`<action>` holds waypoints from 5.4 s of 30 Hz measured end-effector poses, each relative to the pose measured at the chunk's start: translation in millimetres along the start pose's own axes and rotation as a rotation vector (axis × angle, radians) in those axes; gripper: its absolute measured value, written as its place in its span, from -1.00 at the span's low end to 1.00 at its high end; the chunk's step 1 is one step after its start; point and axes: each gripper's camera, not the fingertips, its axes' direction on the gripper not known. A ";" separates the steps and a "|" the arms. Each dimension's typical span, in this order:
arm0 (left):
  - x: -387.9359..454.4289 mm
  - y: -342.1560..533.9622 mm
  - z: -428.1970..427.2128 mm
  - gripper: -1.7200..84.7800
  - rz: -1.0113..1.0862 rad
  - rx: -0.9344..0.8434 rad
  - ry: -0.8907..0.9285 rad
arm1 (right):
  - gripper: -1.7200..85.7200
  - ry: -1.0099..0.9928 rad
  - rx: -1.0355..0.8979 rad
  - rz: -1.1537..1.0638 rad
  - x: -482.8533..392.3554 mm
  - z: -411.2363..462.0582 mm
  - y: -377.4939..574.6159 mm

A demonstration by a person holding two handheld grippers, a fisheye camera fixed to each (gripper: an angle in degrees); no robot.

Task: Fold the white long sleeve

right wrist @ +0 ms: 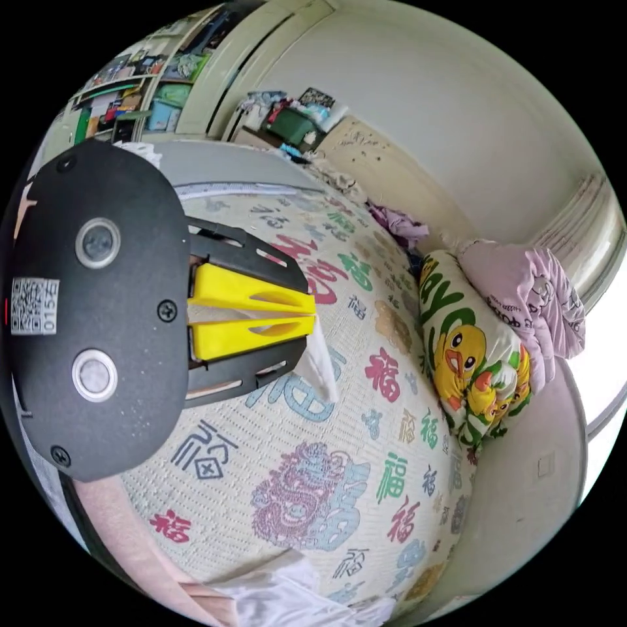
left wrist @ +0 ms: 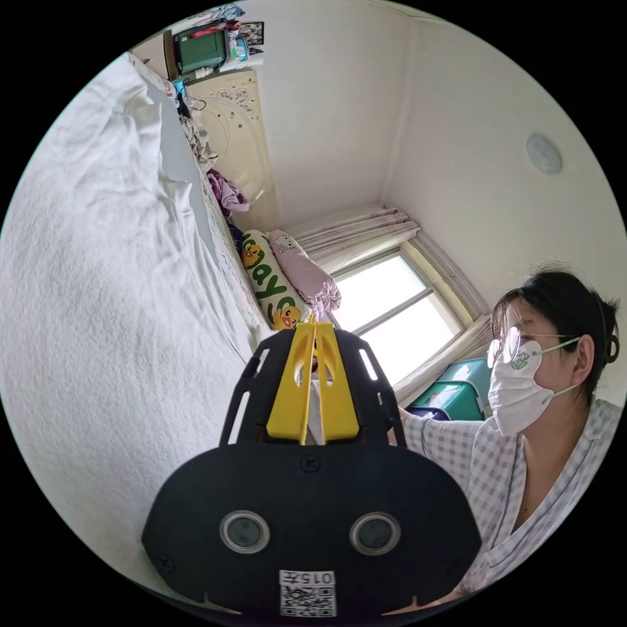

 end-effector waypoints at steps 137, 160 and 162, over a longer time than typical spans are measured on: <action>450.2 10.9 -565.1 -0.95 0.331 -0.516 -1.183 | -0.97 0.129 -0.251 -0.110 -126.9 -576.4 661.3; 399.3 -133.0 -303.1 -0.65 0.266 -0.369 -1.423 | -0.83 0.112 -0.271 -0.455 -111.8 -274.2 147.8; 373.8 -126.2 -240.7 -0.66 0.231 -0.430 -1.307 | -0.78 0.269 -0.451 -0.343 -77.9 -214.1 125.5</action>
